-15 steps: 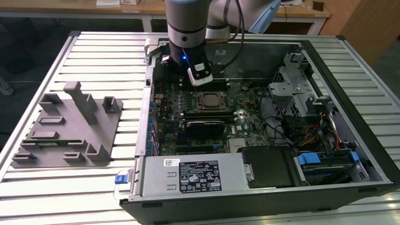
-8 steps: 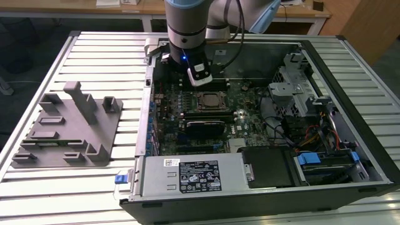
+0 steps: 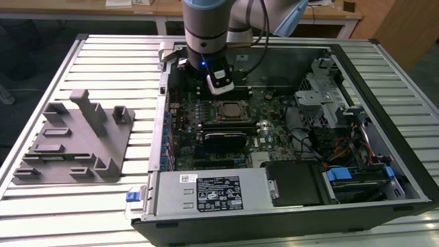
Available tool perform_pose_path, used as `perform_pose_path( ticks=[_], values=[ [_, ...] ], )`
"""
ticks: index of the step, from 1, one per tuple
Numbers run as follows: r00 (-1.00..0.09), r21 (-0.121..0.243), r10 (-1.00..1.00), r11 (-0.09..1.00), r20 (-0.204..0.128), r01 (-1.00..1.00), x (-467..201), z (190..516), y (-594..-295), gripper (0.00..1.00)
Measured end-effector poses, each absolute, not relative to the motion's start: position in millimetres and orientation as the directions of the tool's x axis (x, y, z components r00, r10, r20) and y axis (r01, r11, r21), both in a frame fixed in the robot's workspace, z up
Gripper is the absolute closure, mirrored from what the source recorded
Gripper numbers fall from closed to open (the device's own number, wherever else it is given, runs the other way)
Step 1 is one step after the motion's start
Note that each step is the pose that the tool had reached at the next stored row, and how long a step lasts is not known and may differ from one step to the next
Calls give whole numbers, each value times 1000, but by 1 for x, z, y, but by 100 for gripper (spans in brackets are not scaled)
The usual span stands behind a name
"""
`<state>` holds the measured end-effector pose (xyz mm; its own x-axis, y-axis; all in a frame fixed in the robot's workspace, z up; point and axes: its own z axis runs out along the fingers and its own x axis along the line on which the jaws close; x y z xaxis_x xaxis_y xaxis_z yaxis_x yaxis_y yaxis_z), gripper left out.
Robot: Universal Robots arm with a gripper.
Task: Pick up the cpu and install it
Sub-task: 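Install the first cpu locking lever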
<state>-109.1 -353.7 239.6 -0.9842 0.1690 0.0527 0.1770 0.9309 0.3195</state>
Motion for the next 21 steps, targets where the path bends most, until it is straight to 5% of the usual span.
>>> perform_pose_path(
  ticks=[21],
  values=[
    [-984, 319, 169, 931, 53, 177, -79, 240, -354, 89]
  ],
)
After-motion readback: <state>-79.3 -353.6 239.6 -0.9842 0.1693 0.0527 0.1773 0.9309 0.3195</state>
